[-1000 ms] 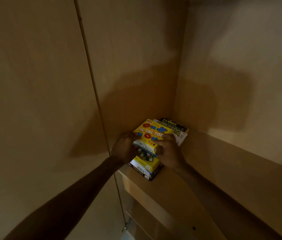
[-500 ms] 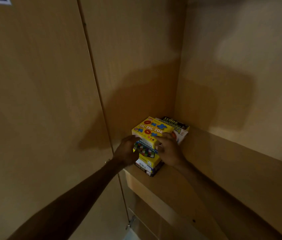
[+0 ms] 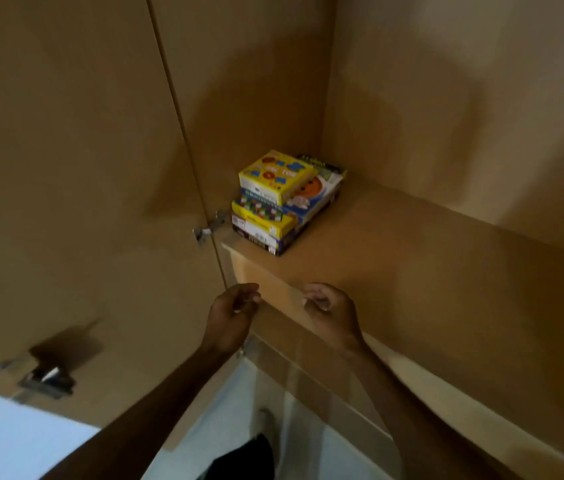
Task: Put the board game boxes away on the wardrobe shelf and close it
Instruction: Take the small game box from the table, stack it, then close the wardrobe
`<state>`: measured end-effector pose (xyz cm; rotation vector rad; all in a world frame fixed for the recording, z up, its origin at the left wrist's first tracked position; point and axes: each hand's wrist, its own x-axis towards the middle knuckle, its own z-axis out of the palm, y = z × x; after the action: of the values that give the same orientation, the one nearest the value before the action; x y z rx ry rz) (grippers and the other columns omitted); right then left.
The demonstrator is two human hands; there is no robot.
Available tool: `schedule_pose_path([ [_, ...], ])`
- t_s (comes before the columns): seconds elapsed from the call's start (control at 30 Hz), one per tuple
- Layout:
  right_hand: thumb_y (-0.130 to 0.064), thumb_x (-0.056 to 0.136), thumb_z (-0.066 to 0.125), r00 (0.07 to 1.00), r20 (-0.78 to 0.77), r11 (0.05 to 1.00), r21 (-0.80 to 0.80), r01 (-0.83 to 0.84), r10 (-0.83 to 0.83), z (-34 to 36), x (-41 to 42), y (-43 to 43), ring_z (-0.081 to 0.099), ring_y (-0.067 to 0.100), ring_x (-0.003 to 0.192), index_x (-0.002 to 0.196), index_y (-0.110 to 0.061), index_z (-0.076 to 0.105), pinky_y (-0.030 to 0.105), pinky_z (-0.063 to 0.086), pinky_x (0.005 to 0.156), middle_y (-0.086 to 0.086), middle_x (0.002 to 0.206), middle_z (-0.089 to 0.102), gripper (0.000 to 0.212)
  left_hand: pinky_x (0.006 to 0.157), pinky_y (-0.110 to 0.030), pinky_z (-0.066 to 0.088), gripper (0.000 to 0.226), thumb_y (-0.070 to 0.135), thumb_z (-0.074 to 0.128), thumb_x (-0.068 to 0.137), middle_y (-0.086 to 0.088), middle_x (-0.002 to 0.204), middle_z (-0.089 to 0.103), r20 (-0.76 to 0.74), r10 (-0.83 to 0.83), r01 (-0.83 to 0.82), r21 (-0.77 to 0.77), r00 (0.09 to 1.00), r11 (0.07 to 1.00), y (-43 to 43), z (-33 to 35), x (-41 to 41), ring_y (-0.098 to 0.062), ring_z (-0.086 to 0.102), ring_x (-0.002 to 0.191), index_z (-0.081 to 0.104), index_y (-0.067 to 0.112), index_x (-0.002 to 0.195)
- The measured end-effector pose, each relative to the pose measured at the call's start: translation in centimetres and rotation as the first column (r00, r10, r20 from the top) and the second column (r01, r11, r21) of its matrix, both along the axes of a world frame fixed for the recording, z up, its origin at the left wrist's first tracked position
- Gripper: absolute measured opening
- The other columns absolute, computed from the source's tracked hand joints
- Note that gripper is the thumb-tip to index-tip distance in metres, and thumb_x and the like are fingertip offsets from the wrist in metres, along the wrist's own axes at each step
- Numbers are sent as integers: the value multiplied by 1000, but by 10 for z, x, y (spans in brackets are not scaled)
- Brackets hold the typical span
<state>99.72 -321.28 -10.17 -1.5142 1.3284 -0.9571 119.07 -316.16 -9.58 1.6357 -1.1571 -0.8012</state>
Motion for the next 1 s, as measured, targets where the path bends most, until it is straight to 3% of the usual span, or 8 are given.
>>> schedule_pose_path([
  [0.1, -12, 85, 67, 1000, 16, 997, 73, -3, 2, -15, -5, 55, 63, 3, 87, 108, -14, 68, 9, 46, 72, -7, 96, 69, 23, 81, -26, 52, 19, 15, 62, 93, 3, 102, 71, -23, -9, 10, 54, 1000, 998, 49, -14, -7, -11, 66, 94, 68, 17, 110],
  [0.17, -15, 85, 67, 999, -28, 993, 119, -22, 26, -24, -7, 83, 61, 0, 87, 108, -16, 68, 5, 45, 70, -6, 96, 68, 23, 81, -25, 52, 17, 14, 62, 92, 3, 102, 72, -46, -20, 23, 67, 999, 997, 77, -21, -9, -11, 67, 94, 68, 18, 108],
  [0.3, -20, 85, 68, 992, -124, 988, 154, -18, 38, -34, -7, 146, 63, 5, 90, 107, -20, 68, 11, 46, 73, -6, 96, 69, 22, 77, -22, 49, 15, 14, 63, 92, 1, 101, 72, -46, -82, 86, 93, 996, 992, 137, -34, -2, -12, 67, 93, 68, 17, 106],
  [0.43, -16, 83, 71, 988, -133, 989, 117, 93, -77, -33, 6, 208, 63, 9, 87, 106, -20, 69, 7, 43, 70, -2, 93, 71, 24, 83, -27, 52, 19, 12, 64, 92, -1, 100, 73, -99, -131, 141, 100, 986, 985, 190, -40, 22, -15, 68, 95, 68, 14, 110],
  [0.6, -16, 82, 72, 970, -76, 970, 57, 236, -231, -23, 27, 291, 62, 4, 82, 105, -18, 70, 7, 43, 70, -4, 90, 70, 23, 81, -17, 48, 19, 13, 62, 93, 0, 102, 72, -152, -221, 232, 61, 963, 971, 259, -31, 40, -10, 65, 95, 66, 16, 111],
  [0.77, -11, 83, 71, 955, -56, 956, -6, 293, -292, 0, 33, 377, 60, -1, 81, 104, -14, 71, 2, 42, 70, -5, 86, 68, 21, 87, -30, 51, 15, 13, 63, 92, -1, 98, 72, -185, -277, 291, 53, 943, 955, 331, -20, 43, -12, 65, 91, 68, 24, 102],
  [0.93, -11, 84, 70, 920, -38, 921, -31, 389, -390, 13, 0, 450, 62, 5, 84, 103, -14, 70, 6, 44, 73, -3, 88, 69, 20, 88, -36, 52, 20, 8, 63, 91, 1, 93, 70, -169, -383, 393, 27, 908, 919, 376, -10, 10, -16, 65, 88, 67, 28, 96],
  [1.0, -10, 84, 70, 901, -38, 902, -27, 431, -432, 15, -21, 477, 62, 8, 83, 103, -14, 70, 14, 47, 77, -4, 86, 68, 19, 88, -35, 53, 19, 5, 62, 91, 1, 93, 70, -172, -414, 421, 6, 894, 907, 392, -6, -13, -16, 64, 88, 68, 22, 98],
])
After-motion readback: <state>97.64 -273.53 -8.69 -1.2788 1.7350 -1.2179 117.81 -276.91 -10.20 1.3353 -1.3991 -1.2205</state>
